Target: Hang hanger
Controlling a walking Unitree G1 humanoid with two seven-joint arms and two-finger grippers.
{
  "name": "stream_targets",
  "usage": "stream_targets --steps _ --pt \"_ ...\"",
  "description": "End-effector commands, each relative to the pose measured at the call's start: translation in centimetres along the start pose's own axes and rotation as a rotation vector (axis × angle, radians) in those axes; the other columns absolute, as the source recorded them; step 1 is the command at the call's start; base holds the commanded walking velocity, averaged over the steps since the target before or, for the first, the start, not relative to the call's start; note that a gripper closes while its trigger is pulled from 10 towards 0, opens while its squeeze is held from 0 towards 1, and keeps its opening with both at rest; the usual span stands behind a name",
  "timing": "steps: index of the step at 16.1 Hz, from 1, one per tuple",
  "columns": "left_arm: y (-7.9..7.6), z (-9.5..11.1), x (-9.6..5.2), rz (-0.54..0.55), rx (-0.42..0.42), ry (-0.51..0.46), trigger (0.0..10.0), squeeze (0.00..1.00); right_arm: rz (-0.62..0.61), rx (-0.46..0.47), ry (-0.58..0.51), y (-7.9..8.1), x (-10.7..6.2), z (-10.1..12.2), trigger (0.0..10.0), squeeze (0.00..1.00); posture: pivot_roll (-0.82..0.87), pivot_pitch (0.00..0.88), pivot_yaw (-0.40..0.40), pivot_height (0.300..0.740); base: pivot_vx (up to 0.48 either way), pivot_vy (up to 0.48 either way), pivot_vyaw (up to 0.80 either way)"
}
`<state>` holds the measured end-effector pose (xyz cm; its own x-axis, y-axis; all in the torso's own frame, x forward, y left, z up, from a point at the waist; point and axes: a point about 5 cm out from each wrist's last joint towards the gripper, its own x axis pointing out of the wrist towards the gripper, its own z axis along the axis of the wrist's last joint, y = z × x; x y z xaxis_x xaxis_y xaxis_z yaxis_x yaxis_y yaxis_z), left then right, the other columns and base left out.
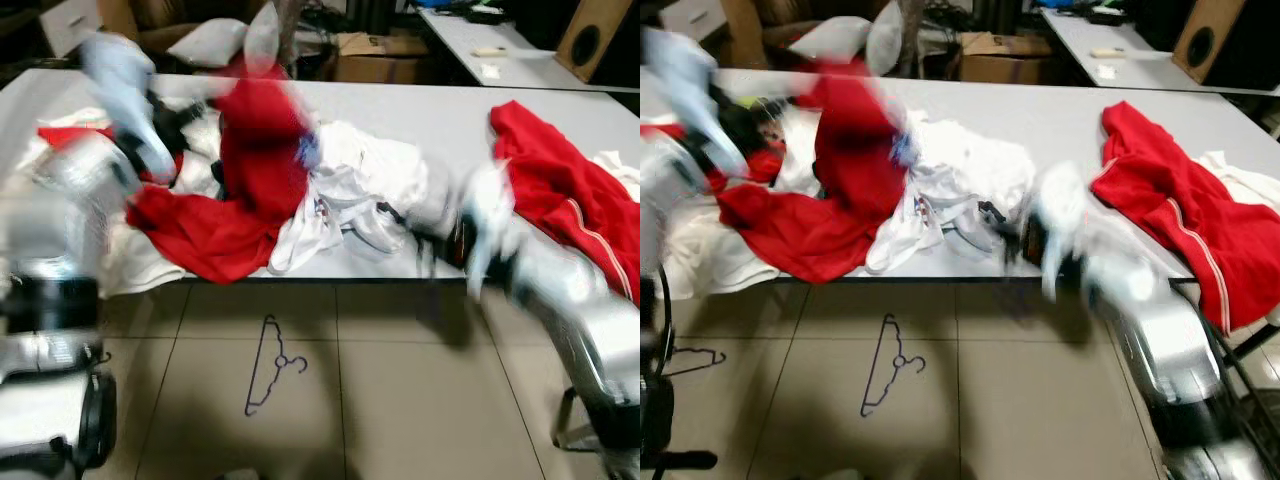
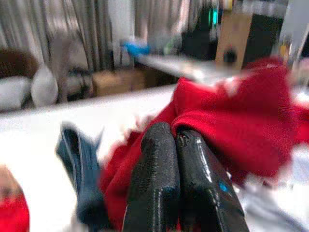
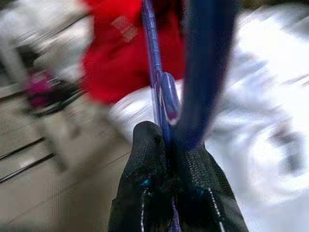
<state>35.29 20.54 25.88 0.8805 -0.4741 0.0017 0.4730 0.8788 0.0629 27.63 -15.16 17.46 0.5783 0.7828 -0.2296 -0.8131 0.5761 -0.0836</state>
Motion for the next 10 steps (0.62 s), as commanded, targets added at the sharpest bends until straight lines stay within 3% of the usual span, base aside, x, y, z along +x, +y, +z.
stream_targets --steps 1,2,3,8,10 --pt "-1.0 0.4 0.5 -0.049 0.033 0.001 0.0 0.00 0.126 -0.036 0.026 1.6 -0.5 0.1 10.0 0.00 -0.04 0.000 -0.022 0.740 0.000 0.000 0.00" --pt "-1.8 0.5 1.2 -0.100 0.040 -0.008 0.0 0.00 0.265 -0.027 0.093 4.1 -1.5 -1.1 10.0 0.00 -0.04 0.000 -0.009 0.740 0.000 0.000 0.00" --pt "-2.2 1.2 1.6 -0.129 0.038 -0.034 0.0 0.00 0.268 -0.026 0.092 4.5 -1.6 -1.1 10.0 0.00 -0.04 0.000 -0.001 0.740 0.000 0.000 0.00" --pt "-2.5 4.6 2.5 -0.197 -0.061 -0.168 0.0 0.00 0.154 -0.055 0.096 4.5 -1.6 -0.9 10.0 0.00 -0.05 0.000 0.023 0.740 0.000 0.000 0.00" --pt "-1.3 2.2 2.8 -0.052 0.110 -0.062 0.0 0.00 0.029 -0.073 0.108 3.8 -2.1 -1.0 10.0 0.00 -0.07 0.000 0.024 0.740 0.000 0.000 0.00"
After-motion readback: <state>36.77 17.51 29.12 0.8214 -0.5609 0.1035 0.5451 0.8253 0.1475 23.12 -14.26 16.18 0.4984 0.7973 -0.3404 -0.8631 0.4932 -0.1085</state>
